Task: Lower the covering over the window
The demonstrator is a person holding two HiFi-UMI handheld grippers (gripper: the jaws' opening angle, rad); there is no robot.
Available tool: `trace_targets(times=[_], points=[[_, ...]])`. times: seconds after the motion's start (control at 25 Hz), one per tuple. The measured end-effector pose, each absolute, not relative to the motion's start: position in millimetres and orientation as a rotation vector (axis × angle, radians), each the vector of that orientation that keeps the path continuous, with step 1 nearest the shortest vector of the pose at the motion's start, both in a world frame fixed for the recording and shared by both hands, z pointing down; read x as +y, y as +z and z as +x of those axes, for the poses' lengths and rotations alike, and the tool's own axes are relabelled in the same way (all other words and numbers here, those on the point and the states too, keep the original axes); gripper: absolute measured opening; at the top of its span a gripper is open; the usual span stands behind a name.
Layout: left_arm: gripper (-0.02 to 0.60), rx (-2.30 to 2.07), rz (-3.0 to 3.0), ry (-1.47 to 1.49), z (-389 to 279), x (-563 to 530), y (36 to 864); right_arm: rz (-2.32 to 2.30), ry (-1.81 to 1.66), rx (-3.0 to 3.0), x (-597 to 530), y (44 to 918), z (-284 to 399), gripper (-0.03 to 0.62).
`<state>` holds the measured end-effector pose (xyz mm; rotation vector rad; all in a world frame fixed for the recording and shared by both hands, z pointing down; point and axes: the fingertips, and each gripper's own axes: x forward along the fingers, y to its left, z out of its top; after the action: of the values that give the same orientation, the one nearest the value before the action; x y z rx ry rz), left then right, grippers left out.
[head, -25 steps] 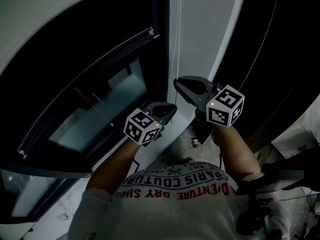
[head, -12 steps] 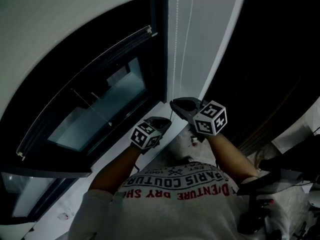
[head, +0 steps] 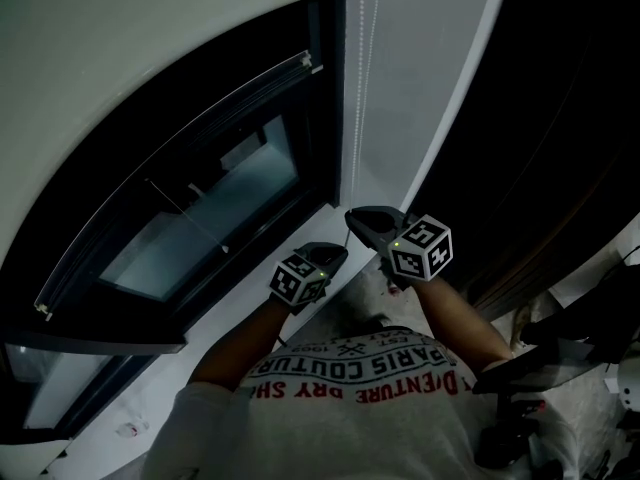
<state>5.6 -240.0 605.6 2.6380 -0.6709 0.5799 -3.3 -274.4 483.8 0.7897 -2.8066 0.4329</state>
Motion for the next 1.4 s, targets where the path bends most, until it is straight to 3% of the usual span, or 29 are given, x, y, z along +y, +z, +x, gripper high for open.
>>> trace_targets(times=[0.24, 0.52, 0.8, 1.08, 1.16, 1.4], points=[[0.064, -0.714, 2.648, 0.507, -18.4, -248.2, 576.6, 0.818, 0.426, -2.796, -276.2, 484.3, -3.2, 0.006], [0.066, -0.708, 2.806, 0.143, -26.7, -287.3, 425.1, 0.819, 0.439, -2.807, -275.5, 483.0, -6.9, 0.006], [0.067, -0.564, 2.987, -0.002, 4.5, -297.2, 313.3, 0.780, 0.448, -2.812, -267.9, 484.6, -14.4, 0.006], [0.061, -0.592, 3.015, -0.030, 14.4, -302.2, 283.6, 0.761, 0.452, -2.812, -263.0, 484.9, -13.6, 0.006], [0.025, -0.606, 3.015, -0.005, 14.9, -302.1, 283.1, 0.762, 0.459, -2.810, -262.5, 484.8, -13.0, 0.006], [0.012, -0.638, 3.019, -0.007, 7.3, -298.5, 284.5, 0.771, 0.466, -2.814, -261.7, 485.1, -16.8, 0.006]])
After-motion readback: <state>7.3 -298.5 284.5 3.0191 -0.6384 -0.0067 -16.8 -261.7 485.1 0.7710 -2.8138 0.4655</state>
